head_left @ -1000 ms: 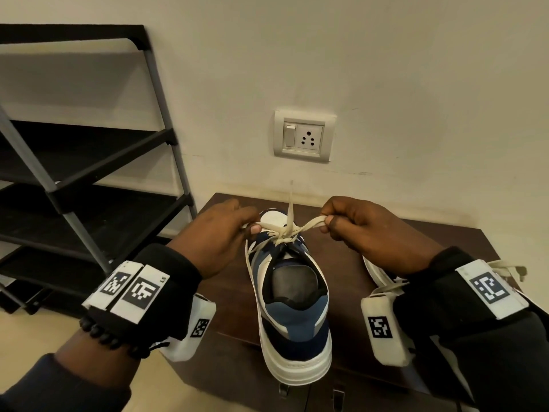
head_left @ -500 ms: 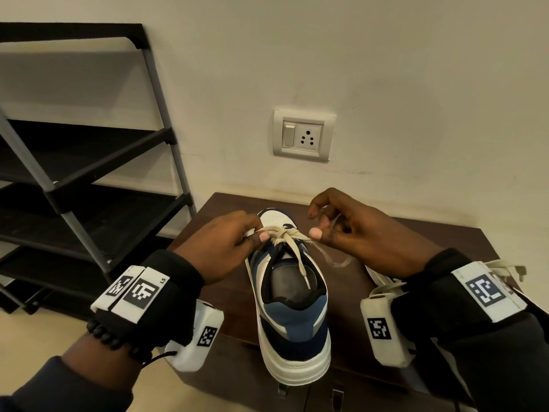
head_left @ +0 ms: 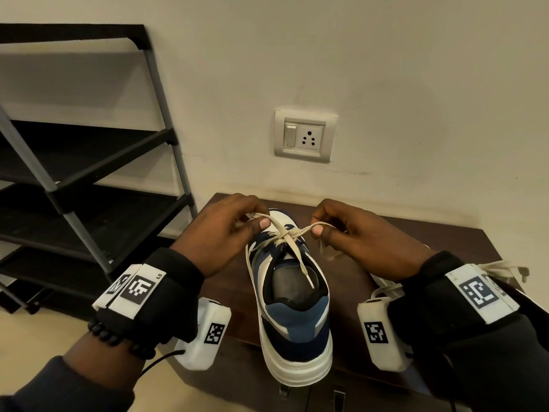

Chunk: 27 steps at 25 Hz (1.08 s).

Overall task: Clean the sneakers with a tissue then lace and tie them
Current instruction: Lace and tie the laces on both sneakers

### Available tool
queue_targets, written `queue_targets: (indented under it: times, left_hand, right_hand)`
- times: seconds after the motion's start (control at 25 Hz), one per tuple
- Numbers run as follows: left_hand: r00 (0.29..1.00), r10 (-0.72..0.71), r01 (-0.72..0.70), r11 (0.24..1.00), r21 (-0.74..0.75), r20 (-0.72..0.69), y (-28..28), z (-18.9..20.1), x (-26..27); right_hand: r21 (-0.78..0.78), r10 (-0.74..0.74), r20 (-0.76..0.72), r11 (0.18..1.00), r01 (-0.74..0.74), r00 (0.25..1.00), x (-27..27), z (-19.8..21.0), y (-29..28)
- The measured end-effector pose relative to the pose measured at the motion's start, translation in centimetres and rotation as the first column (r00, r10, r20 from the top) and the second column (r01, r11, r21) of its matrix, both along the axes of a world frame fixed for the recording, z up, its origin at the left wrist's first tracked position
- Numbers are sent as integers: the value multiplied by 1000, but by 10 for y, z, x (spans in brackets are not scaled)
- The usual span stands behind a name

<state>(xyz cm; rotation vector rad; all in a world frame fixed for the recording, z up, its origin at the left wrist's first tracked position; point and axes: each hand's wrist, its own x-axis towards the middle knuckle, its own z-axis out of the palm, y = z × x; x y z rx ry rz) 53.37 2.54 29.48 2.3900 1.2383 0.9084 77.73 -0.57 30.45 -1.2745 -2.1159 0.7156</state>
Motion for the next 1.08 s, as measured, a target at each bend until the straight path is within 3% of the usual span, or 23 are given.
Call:
queue_targets:
  times: [0.2,0.48,0.64,0.84,1.0,1.08]
  left_hand:
    - [997,0,-5,998,-63,-83,-4,0,3]
    - [998,23,-29,995,-94,-66,-4,0,4]
    - [998,11,-19,994,-109,-70,-3,-2,5]
    - [996,-13,4,994,-112,-85,1,-8,1]
    - [992,-90,104,977,-184,83,0,-9,2]
    - [988,-127,142,974,-178,91,-1,-10,4]
  right_hand:
    - [-167,-4,-140,986,-19,990,-3,-1,-1]
    - [-85,92,-9,992,-92,996,-11,6,-8]
    - [113,-11,175,994,-9,984,-23,-5,-6]
    - [120,-63,5,991,62,998,-11,-2,-1]
    - [222,-93,104,973,68,990,-6,-6,3]
    - [250,-108,141,966,71,984,-5,-6,3]
